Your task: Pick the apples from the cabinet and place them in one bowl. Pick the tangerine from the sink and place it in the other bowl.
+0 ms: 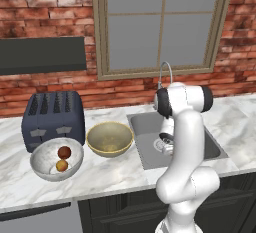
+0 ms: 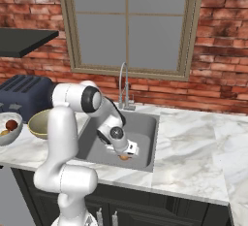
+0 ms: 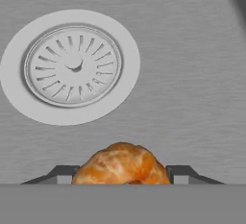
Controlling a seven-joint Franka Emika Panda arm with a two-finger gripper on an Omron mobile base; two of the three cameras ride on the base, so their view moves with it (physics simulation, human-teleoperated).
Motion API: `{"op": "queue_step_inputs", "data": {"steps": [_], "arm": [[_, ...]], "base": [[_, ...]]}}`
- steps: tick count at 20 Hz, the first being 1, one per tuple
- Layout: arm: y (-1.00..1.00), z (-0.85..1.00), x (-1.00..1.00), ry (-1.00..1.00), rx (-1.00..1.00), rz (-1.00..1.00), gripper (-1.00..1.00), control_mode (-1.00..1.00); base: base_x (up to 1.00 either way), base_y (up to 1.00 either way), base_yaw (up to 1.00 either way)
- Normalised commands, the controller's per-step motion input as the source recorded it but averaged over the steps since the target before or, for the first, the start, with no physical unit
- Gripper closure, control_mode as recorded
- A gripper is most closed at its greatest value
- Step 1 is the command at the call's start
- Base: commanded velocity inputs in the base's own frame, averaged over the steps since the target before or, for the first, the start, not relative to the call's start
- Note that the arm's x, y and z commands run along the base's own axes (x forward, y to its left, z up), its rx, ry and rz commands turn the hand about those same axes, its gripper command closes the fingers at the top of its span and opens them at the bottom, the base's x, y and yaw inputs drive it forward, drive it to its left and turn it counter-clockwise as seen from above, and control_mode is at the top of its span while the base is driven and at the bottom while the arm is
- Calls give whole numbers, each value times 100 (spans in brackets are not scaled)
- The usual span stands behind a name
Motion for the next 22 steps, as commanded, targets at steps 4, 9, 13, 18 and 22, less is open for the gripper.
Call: {"op": "queue_step_inputs", "data": {"steps": [4, 9, 13, 18, 22], "arm": [[0, 39, -28, 0, 0, 0, 100, -100], [0, 30, -31, -5, 2, 0, 100, -100], [0, 10, -39, -10, 1, 1, 100, -100], [0, 31, -42, -4, 0, 1, 100, -100], [0, 43, -31, 0, 0, 0, 100, -100]], "base": [[0, 0, 0], [0, 0, 0], [0, 0, 0], [0, 0, 0], [0, 0, 0]]}}
